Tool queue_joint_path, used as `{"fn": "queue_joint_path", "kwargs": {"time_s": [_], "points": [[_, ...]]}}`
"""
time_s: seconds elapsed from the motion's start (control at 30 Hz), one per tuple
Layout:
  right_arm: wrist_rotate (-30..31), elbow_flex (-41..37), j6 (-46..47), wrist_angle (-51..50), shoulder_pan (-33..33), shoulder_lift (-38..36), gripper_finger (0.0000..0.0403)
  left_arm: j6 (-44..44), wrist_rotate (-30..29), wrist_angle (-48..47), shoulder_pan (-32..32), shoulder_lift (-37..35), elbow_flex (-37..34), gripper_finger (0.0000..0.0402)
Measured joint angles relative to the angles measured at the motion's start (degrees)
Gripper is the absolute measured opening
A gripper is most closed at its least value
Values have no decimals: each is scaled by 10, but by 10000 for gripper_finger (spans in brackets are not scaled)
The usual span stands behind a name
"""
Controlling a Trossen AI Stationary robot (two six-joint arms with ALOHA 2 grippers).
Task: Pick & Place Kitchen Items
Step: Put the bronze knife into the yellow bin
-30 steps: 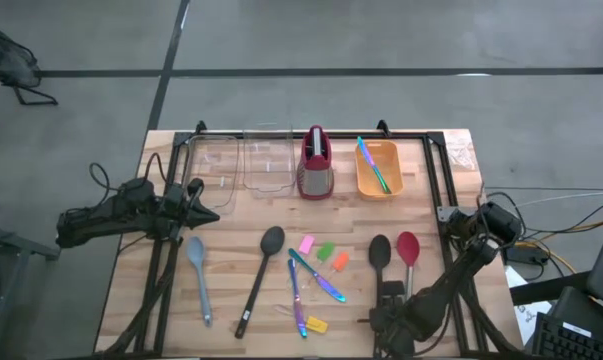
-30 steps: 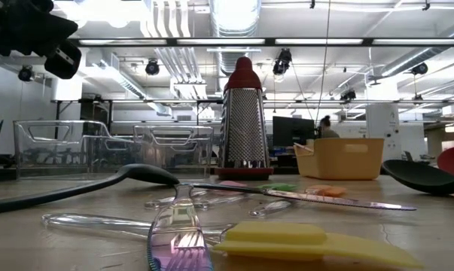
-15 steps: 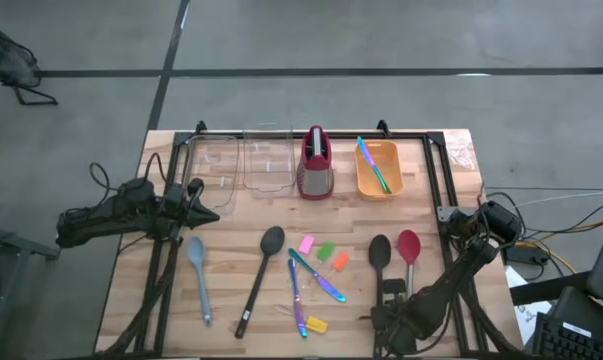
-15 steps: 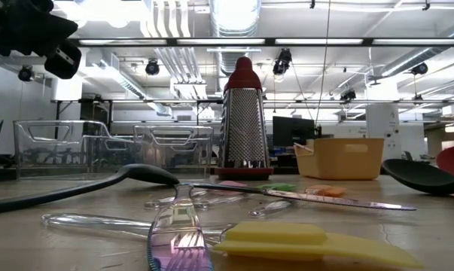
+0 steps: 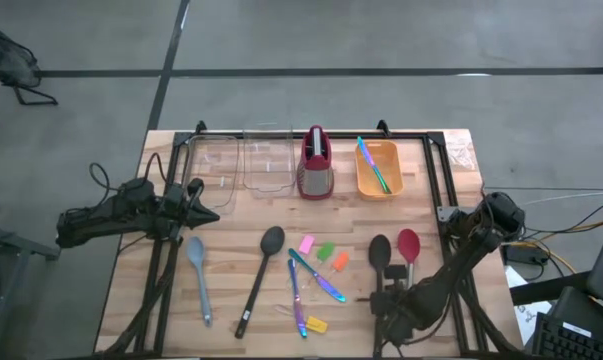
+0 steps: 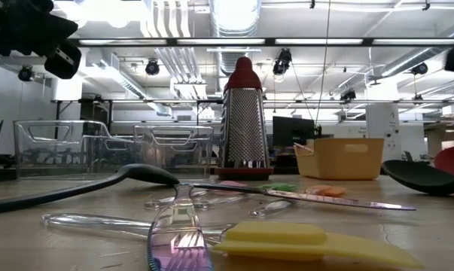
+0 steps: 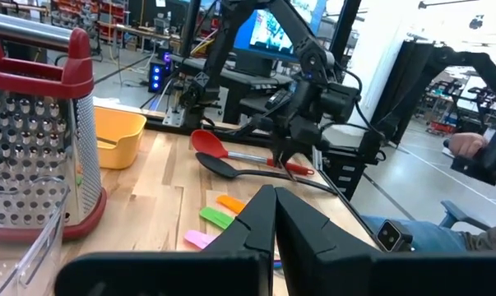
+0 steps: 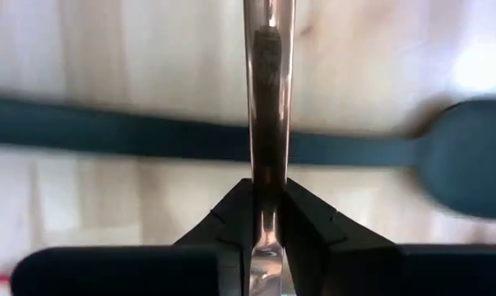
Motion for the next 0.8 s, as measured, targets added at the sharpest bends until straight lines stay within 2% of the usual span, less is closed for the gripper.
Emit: {"fn": "queue_joint_path", "kwargs": {"time_s": [0.17,0.3,0.57,0.8], "points": [[83,0,5,-35,-43,-59,42,0,0,0,0,0,0,12],[125,-1,-10,-38,-97,-115,54,0,0,0,0,0,0,12],[179,-10,-32,-33,-227,-197,40,0,0,0,0,0,0,12],[187,-16,-56,-31,-342,-214,58,0,0,0,0,0,0,12]]}}
